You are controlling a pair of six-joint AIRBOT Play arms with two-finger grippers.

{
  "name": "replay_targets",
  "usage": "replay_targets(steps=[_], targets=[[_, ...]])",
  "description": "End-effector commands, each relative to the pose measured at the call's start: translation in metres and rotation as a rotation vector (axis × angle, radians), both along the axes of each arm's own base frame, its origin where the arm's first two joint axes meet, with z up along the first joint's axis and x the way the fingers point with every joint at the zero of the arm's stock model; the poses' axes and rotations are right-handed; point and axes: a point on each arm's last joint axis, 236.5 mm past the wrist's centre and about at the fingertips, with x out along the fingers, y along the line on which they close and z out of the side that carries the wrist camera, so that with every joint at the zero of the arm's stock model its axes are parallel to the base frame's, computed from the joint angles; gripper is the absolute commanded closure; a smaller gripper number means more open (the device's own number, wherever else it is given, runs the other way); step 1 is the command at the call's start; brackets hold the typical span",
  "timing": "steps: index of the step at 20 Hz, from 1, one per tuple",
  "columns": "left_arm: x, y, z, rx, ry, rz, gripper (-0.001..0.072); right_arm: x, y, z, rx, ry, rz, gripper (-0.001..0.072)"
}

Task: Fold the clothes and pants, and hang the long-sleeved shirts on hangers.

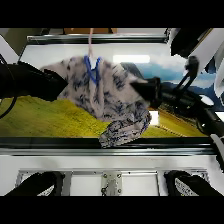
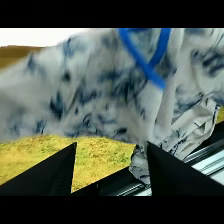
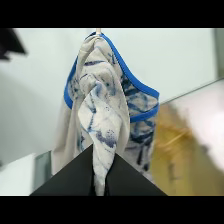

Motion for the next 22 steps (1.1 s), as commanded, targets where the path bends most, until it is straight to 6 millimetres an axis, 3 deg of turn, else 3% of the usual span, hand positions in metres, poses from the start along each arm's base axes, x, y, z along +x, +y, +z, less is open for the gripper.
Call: replay_targets(steps=[1, 3, 4, 5, 6, 11, 15, 18, 22], targets=[[0.005, -0.001, 0.002, -0.005, -0.015, 0.003, 0.0259, 0.039, -0.064, 0.041, -0.076, -0.065, -0.245, 0.0707], [0.012, -0.006, -0.007, 0.007, 0.007, 0.002, 0.0261, 0.052, -0.119, 0.061, -0.18, -0.081, -0.432, 0.0707], [0.016, -0.009, -0.012, 0.015, 0.02, 0.002, 0.0307, 0.052, -0.145, 0.073, -0.213, -0.101, -0.517, 0.0706], [0.022, -0.012, -0.018, 0.022, 0.031, 0.001, 0.0518, 0.051, -0.174, 0.086, -0.235, -0.117, -0.612, 0.0706], [0.028, -0.016, -0.022, 0.026, 0.035, 0.0, 0.0681, 0.048, -0.202, 0.097, -0.253, -0.119, -0.705, 0.0707], [0.062, -0.038, -0.029, 0.005, -0.002, -0.007, 0.0691, 0.01, -0.341, 0.146, -0.254, -0.133, -1.217, 0.0706], [0.074, -0.045, -0.036, 0.031, -0.019, -0.038, 0.0691, -0.033, -0.427, 0.164, -0.202, -0.102, -1.576, 0.0706], [0.077, -0.046, -0.04, 0.054, -0.021, -0.057, 0.069, -0.062, -0.462, 0.179, -0.299, -0.121, -1.756, 0.0706], [0.079, -0.048, -0.038, 0.06, -0.04, -0.07, 0.0691, -0.104, -0.499, 0.219, -0.383, -0.185, -1.987, 0.0706]])
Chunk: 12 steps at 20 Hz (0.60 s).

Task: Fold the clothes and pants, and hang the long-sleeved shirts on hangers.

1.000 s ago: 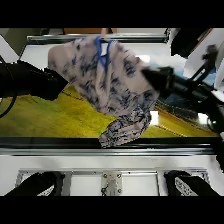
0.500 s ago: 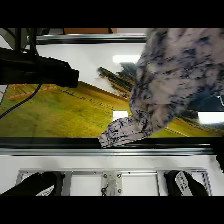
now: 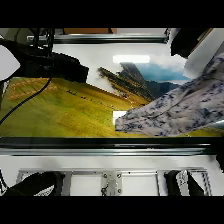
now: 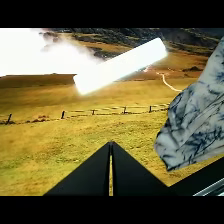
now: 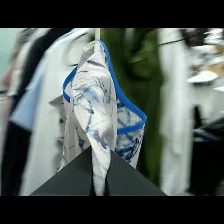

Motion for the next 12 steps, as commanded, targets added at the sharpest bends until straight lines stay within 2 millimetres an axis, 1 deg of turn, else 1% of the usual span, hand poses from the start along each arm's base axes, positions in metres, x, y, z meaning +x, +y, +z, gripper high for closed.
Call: replay_targets(steps=[1, 3, 6, 8, 12], targets=[[0.003, -0.001, 0.001, 0.014, -0.02, -0.02, 0.0691, -0.045, -0.038, 0.036, -0.093, -0.008, -0.245, 0.0706], [0.003, -0.001, 0.001, 0.015, -0.02, -0.019, 0.0691, -0.06, -0.049, 0.05, -0.122, 0.001, -0.319, 0.0706], [0.003, -0.001, 0.001, 0.017, -0.019, -0.021, 0.0691, -0.087, -0.069, 0.065, -0.072, -0.078, -0.401, 0.0706], [0.003, -0.001, 0.0, 0.018, -0.018, -0.021, 0.0691, -0.102, -0.079, 0.069, -0.058, -0.103, -0.441, 0.0706], [0.003, -0.001, 0.0, 0.017, -0.018, -0.02, 0.0691, -0.124, -0.093, 0.066, -0.039, -0.115, -0.504, 0.0706]])
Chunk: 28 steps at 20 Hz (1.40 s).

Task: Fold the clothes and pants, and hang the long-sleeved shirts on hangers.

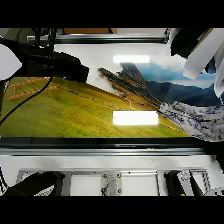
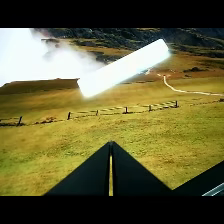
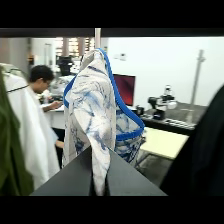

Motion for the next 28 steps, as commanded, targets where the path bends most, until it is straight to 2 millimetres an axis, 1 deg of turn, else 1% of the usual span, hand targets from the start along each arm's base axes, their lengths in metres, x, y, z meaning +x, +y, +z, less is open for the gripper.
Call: replay_targets(steps=[1, 2, 5, 7, 10, 14, 16, 17, 19, 20, 21, 22, 23, 26, 27, 28], targets=[[0.0, 0.0, 0.0, 0.001, 0.0, -0.002, 0.0691, -0.025, -0.017, 0.0, 0.032, -0.049, -0.064, 0.0706], [0.0, 0.0, 0.0, 0.001, 0.001, -0.001, 0.0691, -0.03, -0.022, -0.006, 0.06, -0.053, -0.073, 0.0706], [0.0, 0.0, 0.0, 0.0, 0.0, -0.002, 0.0691, -0.041, -0.038, -0.03, 0.133, 0.016, -0.121, 0.0706], [0.0, 0.0, -0.001, 0.001, 0.001, -0.001, 0.069, -0.051, -0.045, -0.037, 0.179, -0.018, -0.138, 0.0706], [0.0, 0.0, -0.001, 0.001, 0.001, -0.002, 0.0691, -0.058, -0.049, -0.044, 0.202, 0.002, -0.16, 0.0706], [0.0, 0.0, -0.001, 0.001, 0.001, -0.002, 0.0691, -0.077, -0.055, -0.076, 0.329, 0.047, -0.233, 0.0705], [0.0, 0.0, 0.0, 0.001, 0.0, -0.002, 0.0691, -0.076, -0.055, -0.08, 0.347, 0.053, -0.23, 0.0695], [0.0, 0.0, 0.0, 0.001, 0.001, -0.002, 0.0691, -0.075, -0.054, -0.079, 0.346, 0.051, -0.226, 0.0692], [0.0, 0.0, -0.001, 0.002, 0.001, -0.002, 0.0691, -0.067, -0.049, -0.075, 0.352, 0.007, -0.179, 0.0684], [0.0, 0.0, -0.001, 0.002, 0.0, -0.001, 0.0691, -0.061, -0.043, -0.07, 0.353, -0.026, -0.143, 0.0609], [0.0, 0.0, 0.0, 0.002, 0.0, -0.001, 0.0691, -0.057, -0.038, -0.062, 0.345, -0.063, -0.112, 0.0421], [0.0, 0.0, -0.001, 0.002, 0.0, -0.001, 0.0691, -0.053, -0.032, -0.055, 0.338, -0.1, -0.079, 0.0271], [0.0, 0.0, -0.001, 0.003, 0.0, -0.001, 0.0691, -0.049, -0.024, -0.045, 0.326, -0.142, -0.043, 0.0248], [0.002, -0.001, 0.001, -0.001, -0.006, -0.001, 0.0691, -0.038, 0.003, -0.015, 0.245, -0.197, 0.045, 0.0248], [0.004, -0.001, 0.001, -0.004, -0.01, 0.001, 0.0691, -0.029, 0.014, -0.003, 0.209, -0.221, 0.101, 0.0248], [0.007, 0.0, -0.001, -0.006, -0.009, 0.007, 0.0691, -0.015, 0.026, 0.007, 0.179, -0.233, 0.174, 0.0248]])
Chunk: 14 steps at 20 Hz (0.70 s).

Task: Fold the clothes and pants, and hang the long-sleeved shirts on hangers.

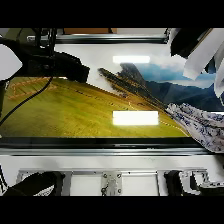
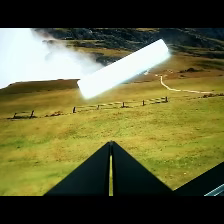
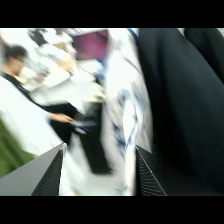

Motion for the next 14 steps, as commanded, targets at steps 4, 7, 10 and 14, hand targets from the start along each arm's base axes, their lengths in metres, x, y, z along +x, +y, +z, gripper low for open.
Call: replay_targets(steps=[4, 7, 10, 14], targets=[[0.026, 0.019, -0.015, 0.0, 0.025, 0.071, 0.0691, 0.098, 0.096, 0.041, -0.224, -0.016, 0.434, 0.0248], [0.037, 0.022, -0.025, -0.088, 0.097, 0.084, 0.0691, 0.168, 0.168, 0.011, -0.239, 0.097, 0.753, 0.0248], [0.046, 0.022, -0.033, -0.168, 0.151, 0.063, 0.0691, 0.224, 0.276, -0.04, -0.22, 0.204, 1.153, 0.0248], [0.049, 0.026, -0.065, -0.244, 0.188, 0.099, 0.0691, 0.241, 0.438, -0.152, -0.206, 0.488, 1.653, 0.0248]])
